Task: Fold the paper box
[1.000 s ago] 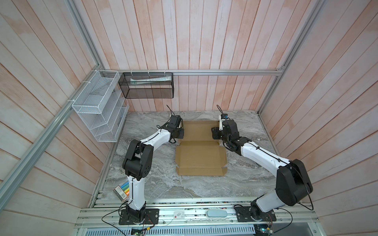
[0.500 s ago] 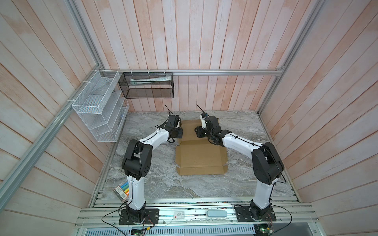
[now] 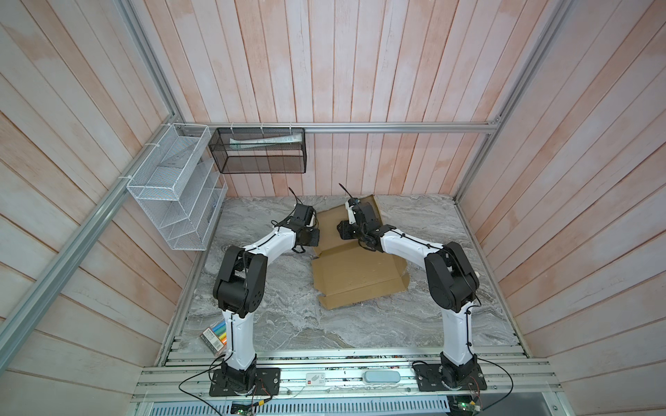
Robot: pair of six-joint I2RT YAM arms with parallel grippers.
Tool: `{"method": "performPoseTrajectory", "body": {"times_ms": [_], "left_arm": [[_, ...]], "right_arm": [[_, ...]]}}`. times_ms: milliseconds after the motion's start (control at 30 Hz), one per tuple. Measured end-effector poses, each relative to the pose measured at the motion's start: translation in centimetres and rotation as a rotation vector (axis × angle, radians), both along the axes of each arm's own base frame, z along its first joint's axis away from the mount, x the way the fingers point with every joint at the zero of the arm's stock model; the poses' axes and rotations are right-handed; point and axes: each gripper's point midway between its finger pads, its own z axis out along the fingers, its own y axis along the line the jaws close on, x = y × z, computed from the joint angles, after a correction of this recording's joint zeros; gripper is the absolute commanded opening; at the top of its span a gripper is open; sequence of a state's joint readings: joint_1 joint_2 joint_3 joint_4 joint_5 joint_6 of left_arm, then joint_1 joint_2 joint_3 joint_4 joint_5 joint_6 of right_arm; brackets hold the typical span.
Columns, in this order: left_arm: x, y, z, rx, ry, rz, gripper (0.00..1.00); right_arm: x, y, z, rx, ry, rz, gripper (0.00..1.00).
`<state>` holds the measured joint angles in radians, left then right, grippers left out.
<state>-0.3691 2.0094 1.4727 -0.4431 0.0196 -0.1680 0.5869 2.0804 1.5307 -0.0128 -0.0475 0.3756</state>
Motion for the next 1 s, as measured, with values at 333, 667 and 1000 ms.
{"method": "performPoseTrajectory", "body": {"times_ms": [333, 667, 1000], "left_arm": [[-2.2, 0.6, -1.5, 0.026, 0.103, 0.008, 0.23], [-3.7, 1.2, -2.3, 0.045, 0.166, 0.026, 0.33], [-3.3, 2.1, 1.8, -0.037, 0.062, 0.094, 0.39]], "right_arm": [[0.9, 0.5, 0.5, 0.012, -0.005, -0.004, 0.42], [0.8, 0.4, 0.2, 0.001, 0.013, -0.004, 0.42], [0.1, 0.0, -0.4, -0.008, 0.027, -0.001, 0.42]]}}
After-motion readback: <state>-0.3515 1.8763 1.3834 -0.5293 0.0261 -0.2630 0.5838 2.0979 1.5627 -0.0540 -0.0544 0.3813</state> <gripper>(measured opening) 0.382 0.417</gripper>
